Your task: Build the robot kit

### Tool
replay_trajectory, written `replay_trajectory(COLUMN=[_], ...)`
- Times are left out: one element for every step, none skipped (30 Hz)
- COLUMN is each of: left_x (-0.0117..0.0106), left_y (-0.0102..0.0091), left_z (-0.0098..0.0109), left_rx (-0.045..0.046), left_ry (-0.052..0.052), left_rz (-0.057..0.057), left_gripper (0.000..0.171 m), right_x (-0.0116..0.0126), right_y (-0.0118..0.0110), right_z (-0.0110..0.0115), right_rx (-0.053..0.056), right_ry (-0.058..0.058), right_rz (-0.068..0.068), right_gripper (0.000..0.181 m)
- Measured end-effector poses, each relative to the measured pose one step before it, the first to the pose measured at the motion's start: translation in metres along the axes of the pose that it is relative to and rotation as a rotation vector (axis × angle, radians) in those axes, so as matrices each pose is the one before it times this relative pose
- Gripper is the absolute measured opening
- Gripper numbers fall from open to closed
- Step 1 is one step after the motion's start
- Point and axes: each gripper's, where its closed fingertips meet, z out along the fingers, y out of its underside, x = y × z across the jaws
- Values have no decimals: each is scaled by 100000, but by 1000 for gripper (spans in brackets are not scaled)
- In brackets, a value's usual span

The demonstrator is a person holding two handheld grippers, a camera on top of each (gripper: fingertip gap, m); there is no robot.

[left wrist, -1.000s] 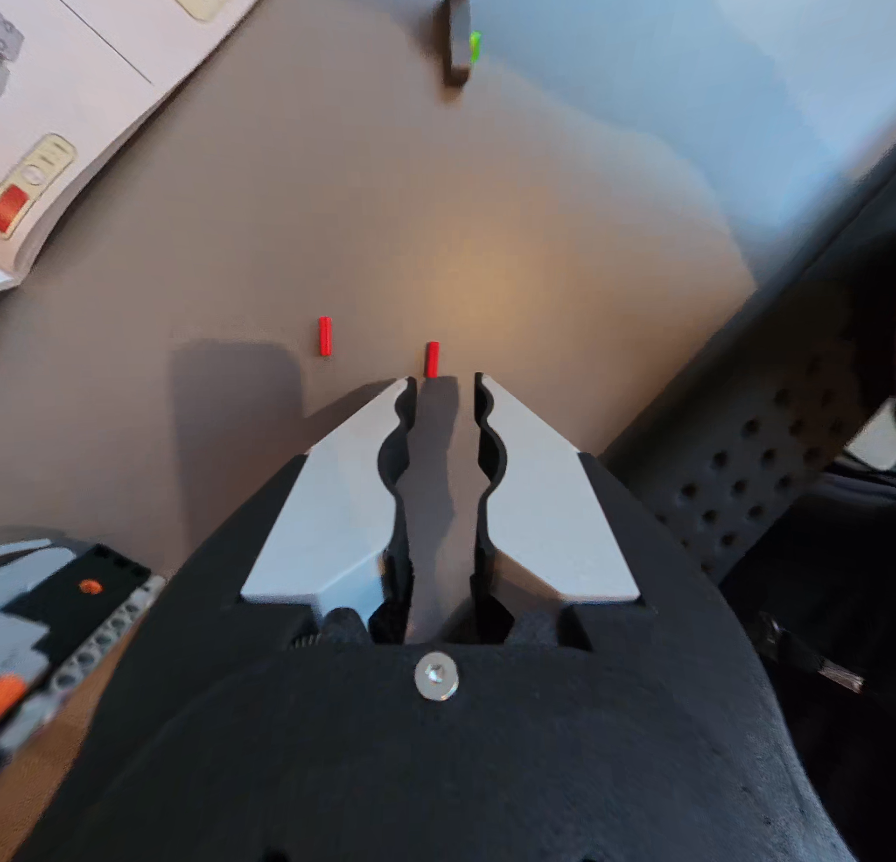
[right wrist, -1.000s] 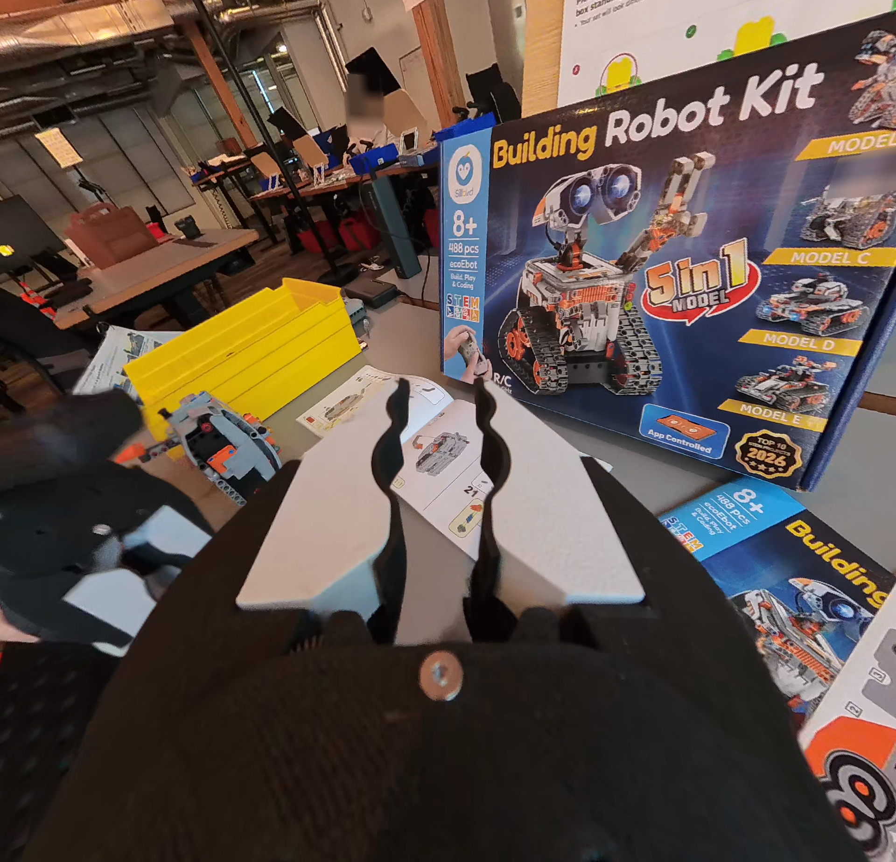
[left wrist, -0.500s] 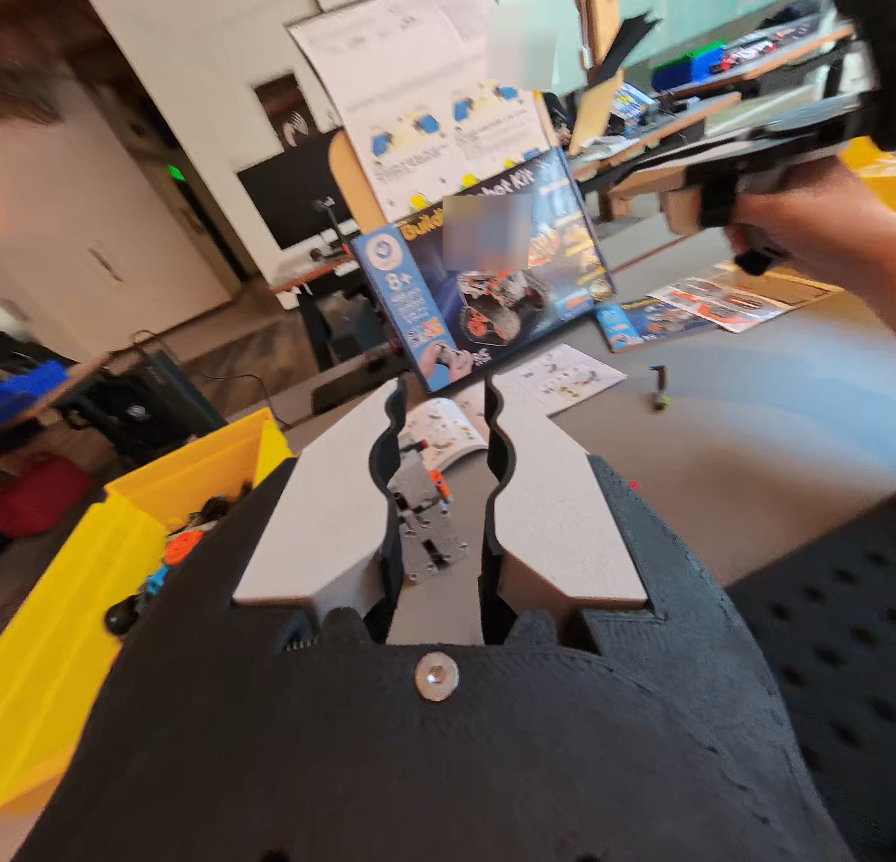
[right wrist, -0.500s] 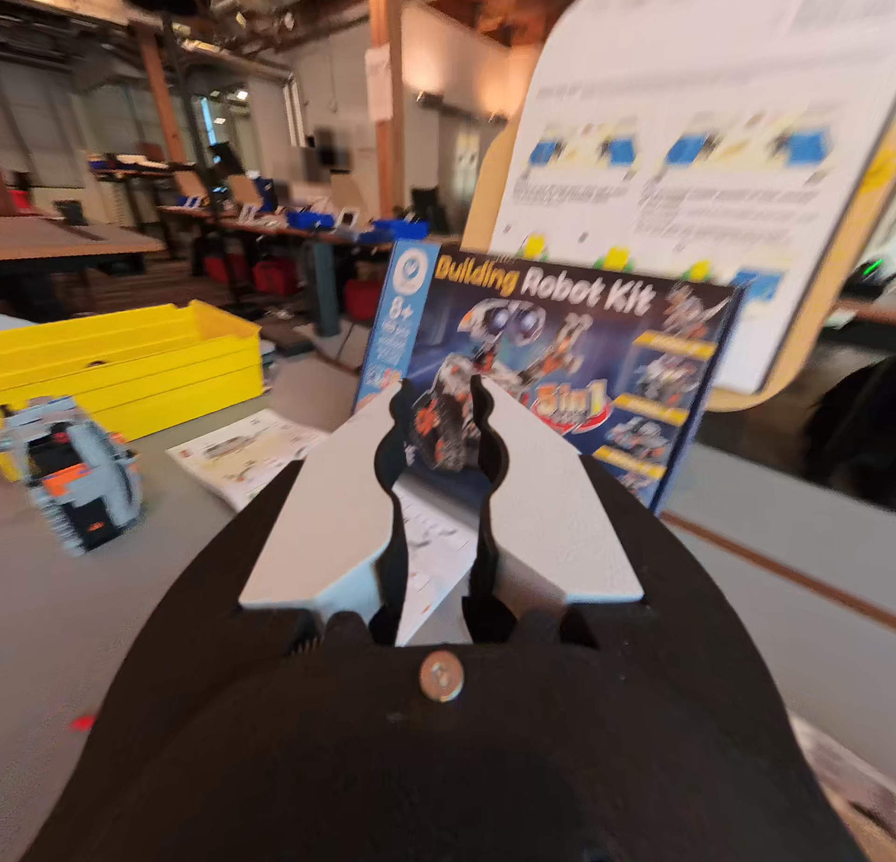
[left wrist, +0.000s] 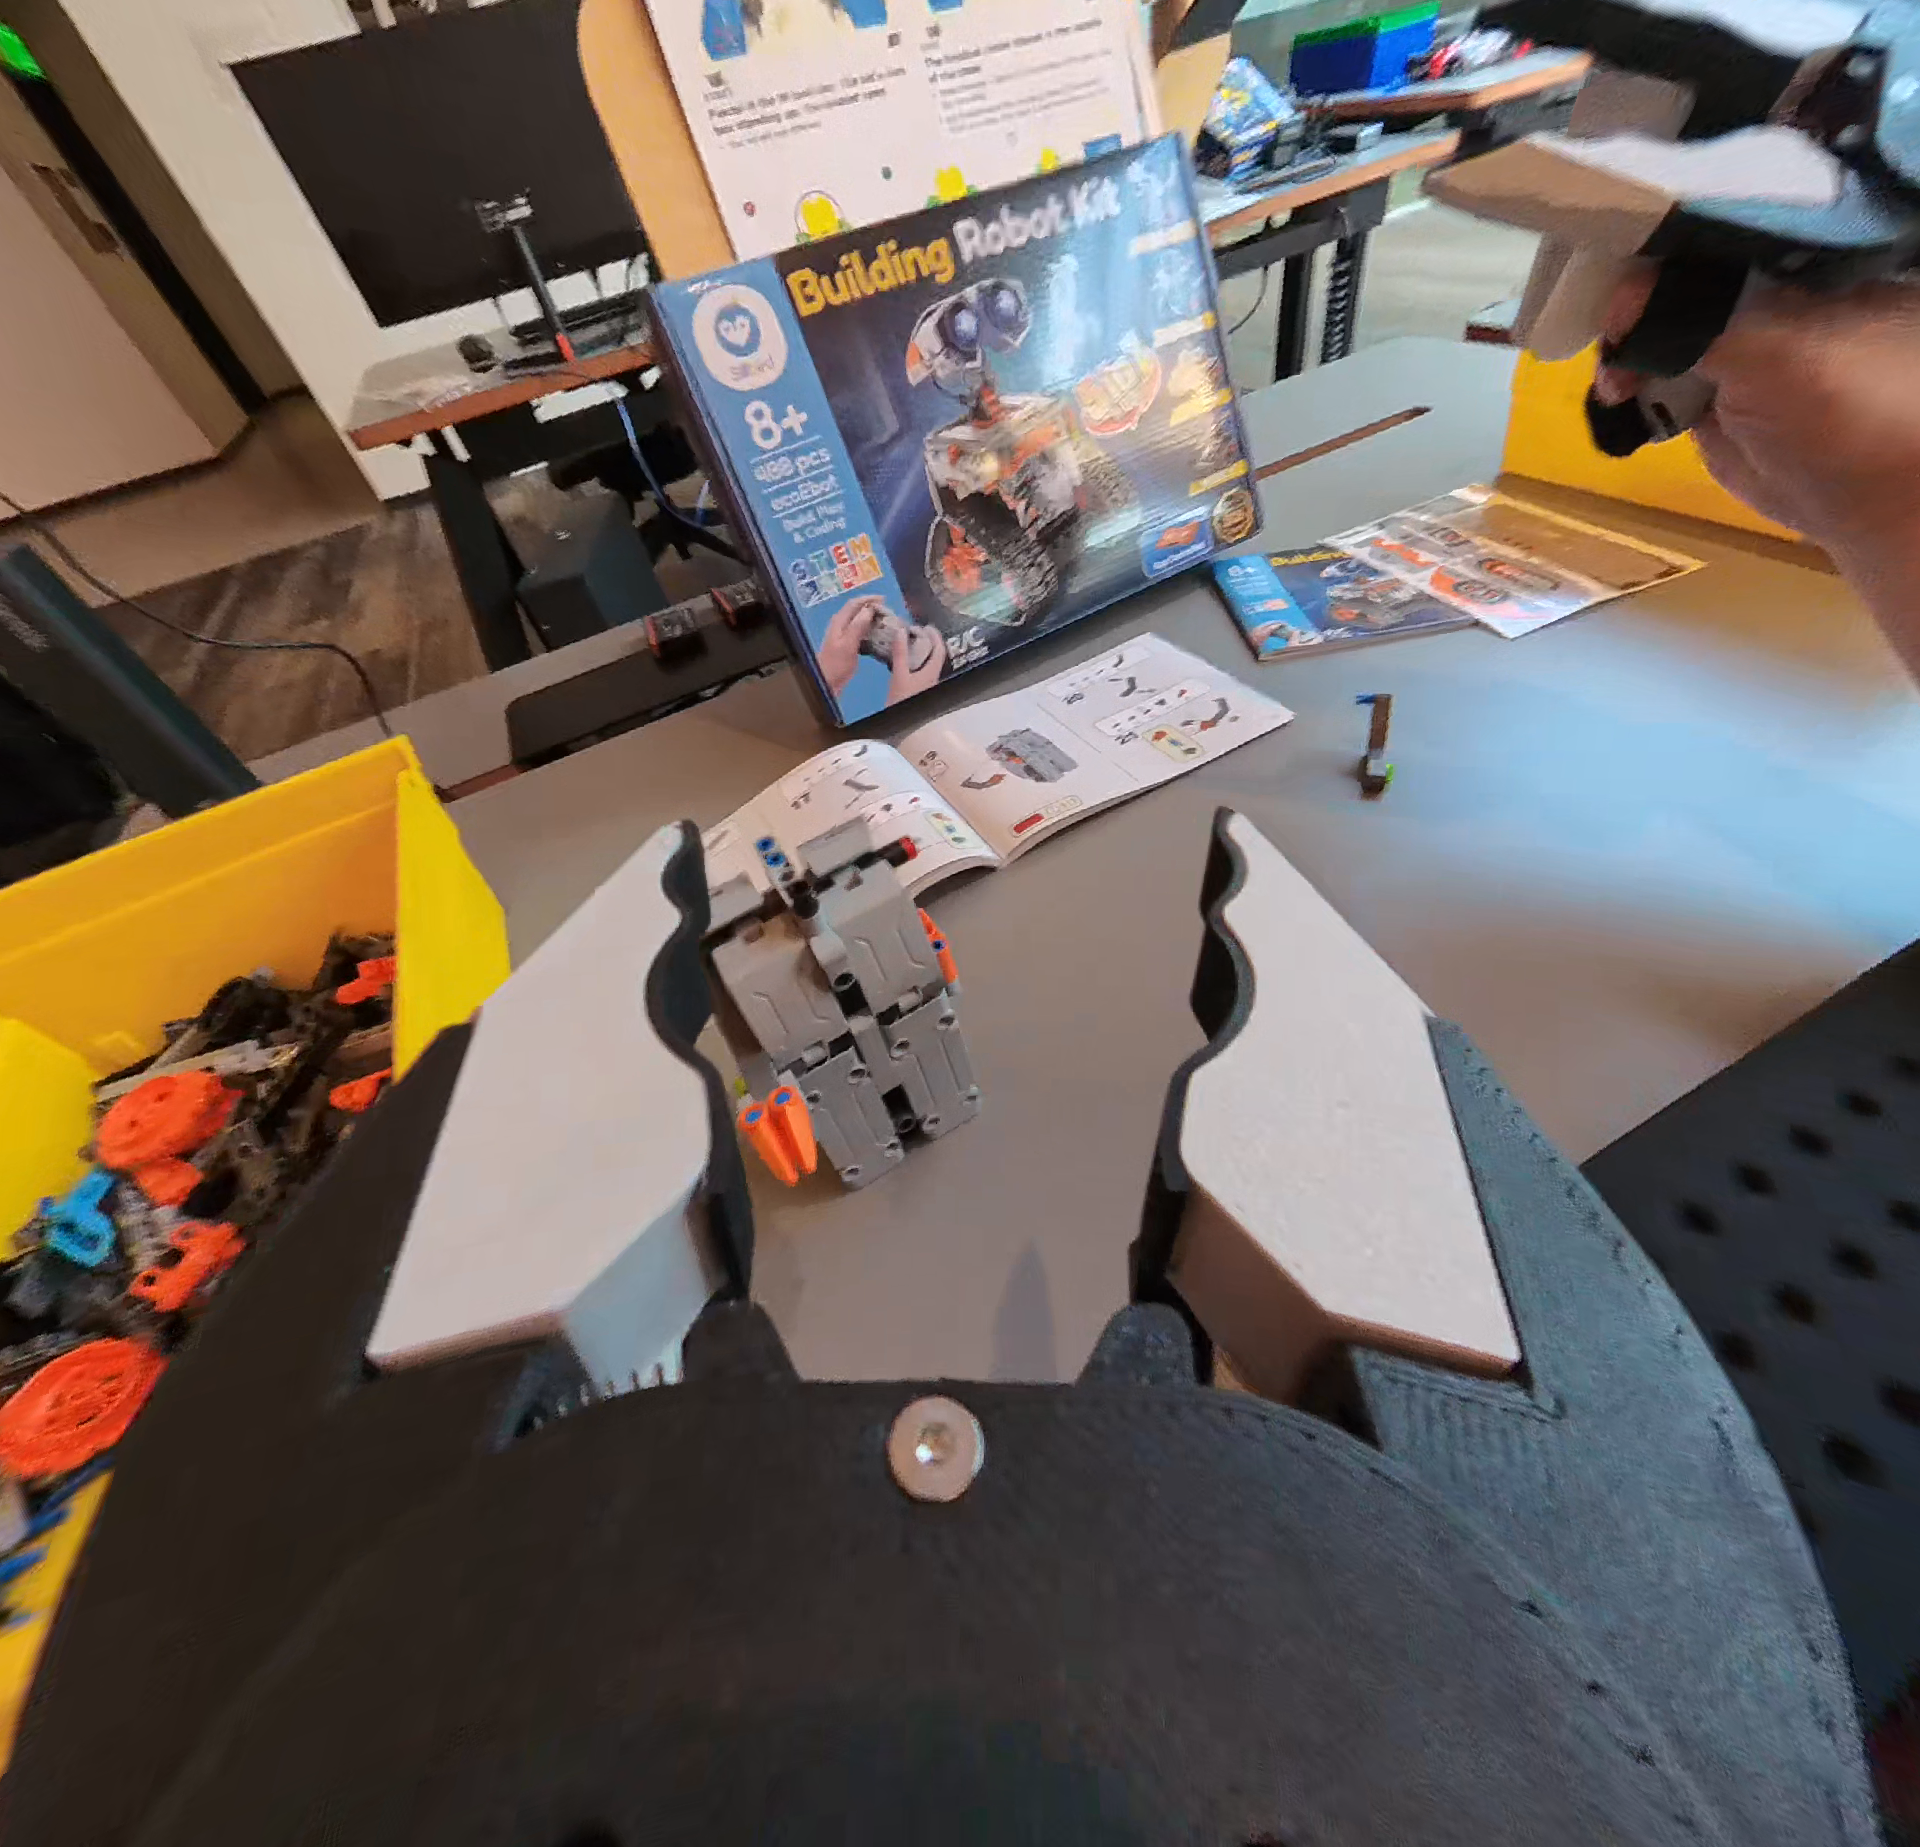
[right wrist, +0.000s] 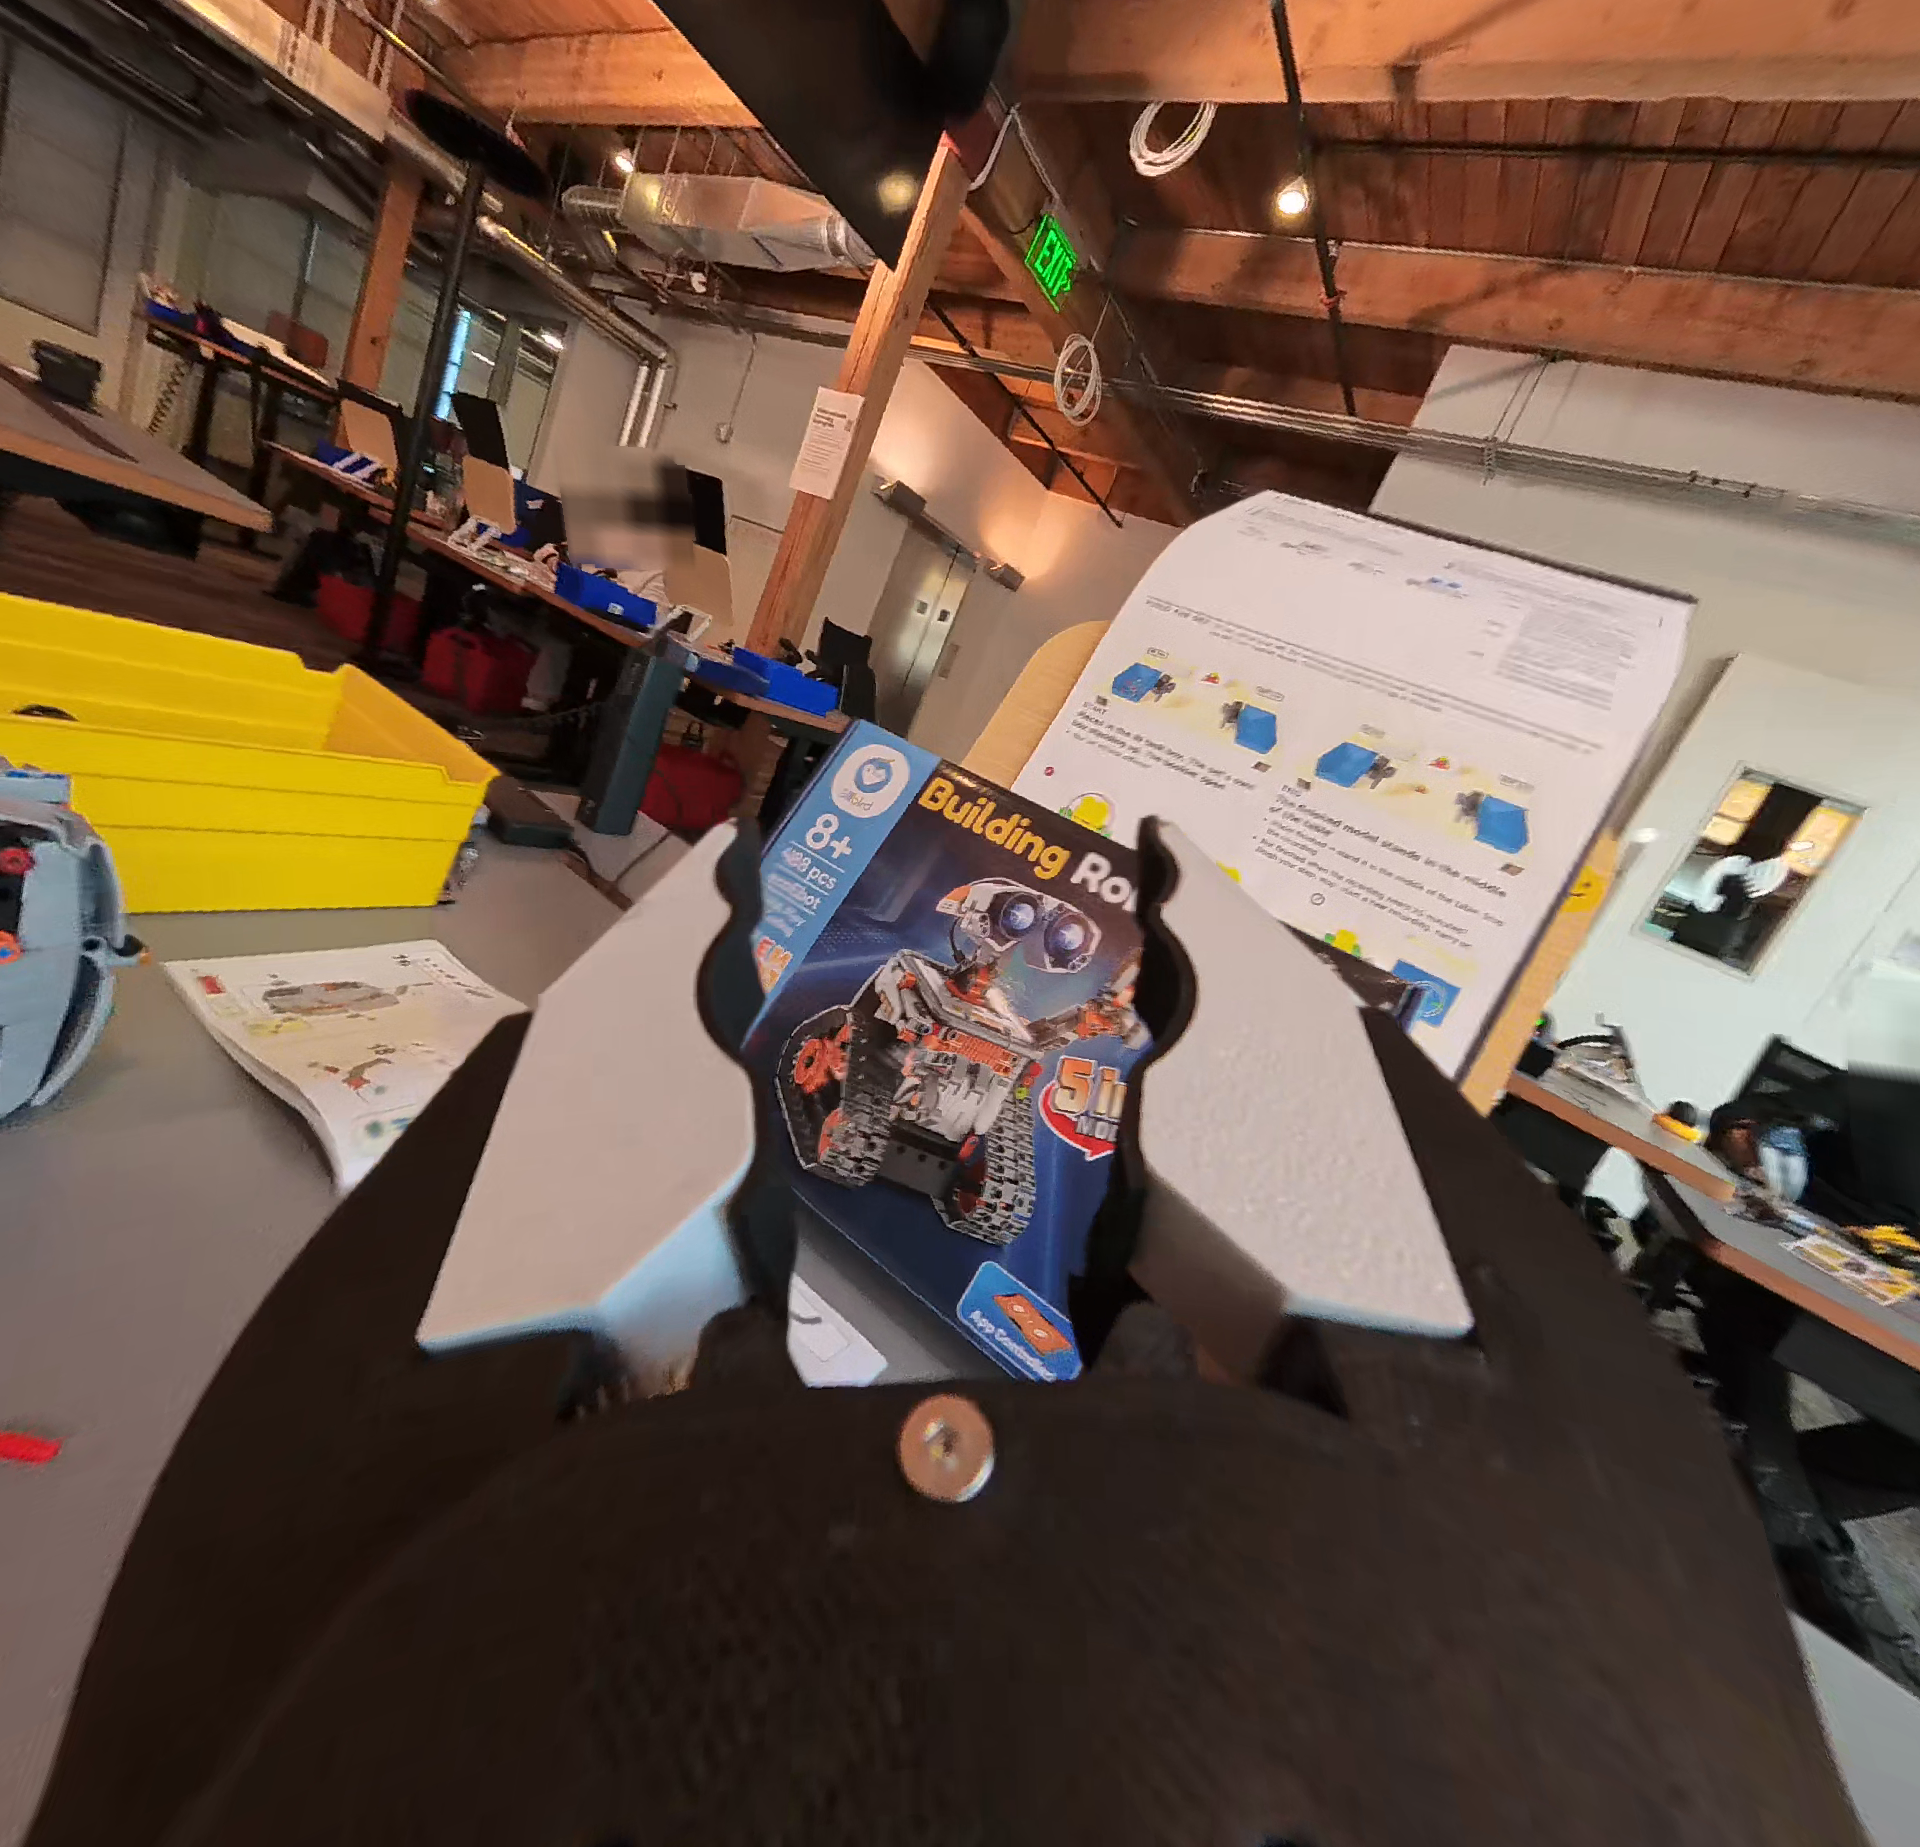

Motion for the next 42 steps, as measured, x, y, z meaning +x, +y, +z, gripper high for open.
replay_trajectory(left_x=[178,127,122,246,307,273,263,169,8,-86,-177,-213,-185,-105,-39,-48,-123,-163,-178,-117,-107,-197,-232,-187,-150,-126,-91,-95,-132,-163,-307,-529,-581,-562,-491,-403,-162,233,567,686,669,762], left_y=[-535,-566,-516,-515,-516,-533,-546,-488,-401,-210,-21,99,145,151,146,168,161,157,110,29,-71,-170,-246,-310,-297,-242,-138,-5,-1,-115,-257,-347,-420,-395,-343,-278,-295,-398,-410,-364,-220,67], left_z=[46,-45,-139,-245,-389,-578,-799,-999,-1135,-1205,-1230,-1209,-1213,-1178,-1139,-1062,-964,-851,-740,-623,-496,-381,-271,-166,-42,77,212,325,429,565,737,933,1139,1340,1534,1681,1727,1679,1525,1343,1181,1025], left_rx=[2493,2270,1783,1506,1222,1006,950,879,876,508,-161,-372,-232,92,251,273,239,109,105,356,753,1222,1791,2400,2474,2208,1507,555,561,1410,2192,2851,3484,3527,2762,1327,311,-7,-210,-60,324,293], left_ry=[1838,1093,823,1313,1524,1196,960,488,-265,-348,-340,-328,-79,200,311,-73,-594,-831,-764,-185,116,-222,-203,244,743,1176,1619,1713,1634,1696,1113,166,-24,109,462,760,1796,3491,4656,4483,3509,2953], left_rz=[-527,-230,-282,-736,-1084,-962,-217,687,934,465,-459,-1175,-1391,-1193,-808,-531,-284,-3,96,80,-155,-431,-526,-712,-922,-1038,-1145,-1169,-726,32,522,714,1111,1108,815,280,-227,-529,-752,-807,-1410,-2830], left_gripper=[94,94,94,94,94,94,94,95,96,96,95,95,95,94,92,89,86,84,80,75,71,70,68,65,62,57,54,53,52,51,50,51,52,52,53,53,53,52,52,52,54,59], right_x=[111,100,301,439,68,-554,-1039,-1129,-1082,-1126,-1164,-1133,-955,-754,-781,-917,-844,-638,-350,-81,-53,-143,-132,53,231,315,243,240,358,358,279,199,115,110,100,77,96,-13,-140,-147,-358,-595], right_y=[-452,-823,-1104,-1458,-1624,-1267,-594,171,732,904,972,1030,995,780,564,455,393,480,655,656,515,319,189,106,-56,-203,-244,-213,-154,-196,-274,-308,-247,-82,120,289,439,572,665,660,834,958], right_z=[-356,-419,-511,-551,-601,-682,-716,-699,-782,-826,-819,-794,-740,-650,-528,-354,-163,56,227,350,378,334,219,83,-61,-176,-227,-241,-275,-317,-359,-374,-330,-267,-159,-46,89,217,281,289,314,326], right_rx=[992,2105,2307,3636,5250,4283,1019,-3445,-5823,-5369,-4790,-4621,-4001,-2592,-1597,-1617,-1757,-2422,-3505,-3874,-3242,-2067,-1297,-1127,-563,393,850,630,326,597,1325,1723,1539,875,-19,-874,-1636,-2403,-2897,-3172,-4249,-5399], right_ry=[2807,2470,3534,4431,2310,-1188,-4027,-4306,-3360,-3117,-3116,-3006,-2018,-848,-1300,-2830,-2806,-2032,-678,627,636,148,309,1607,2719,3159,2417,2041,2698,2629,2278,1735,1138,961,740,287,21,-870,-1877,-1894,-3128,-4660], right_rz=[-3027,-3039,-3038,-2602,-828,271,28,-516,-1560,-2441,-1983,-1035,-182,588,1291,1288,49,-1768,-2838,-2874,-2172,-1285,-1018,-1597,-2381,-2403,-1536,-103,820,1027,1129,1235,1228,1644,2477,3076,3451,3971,3673,3047,3625,4113], right_gripper=[62,54,37,18,8,0,0,0,0,0,0,0,0,0,0,0,0,0,0,0,0,0,0,0,0,0,0,0,0,0,0,0,0,0,0,0,0,0,0,0,0,0])
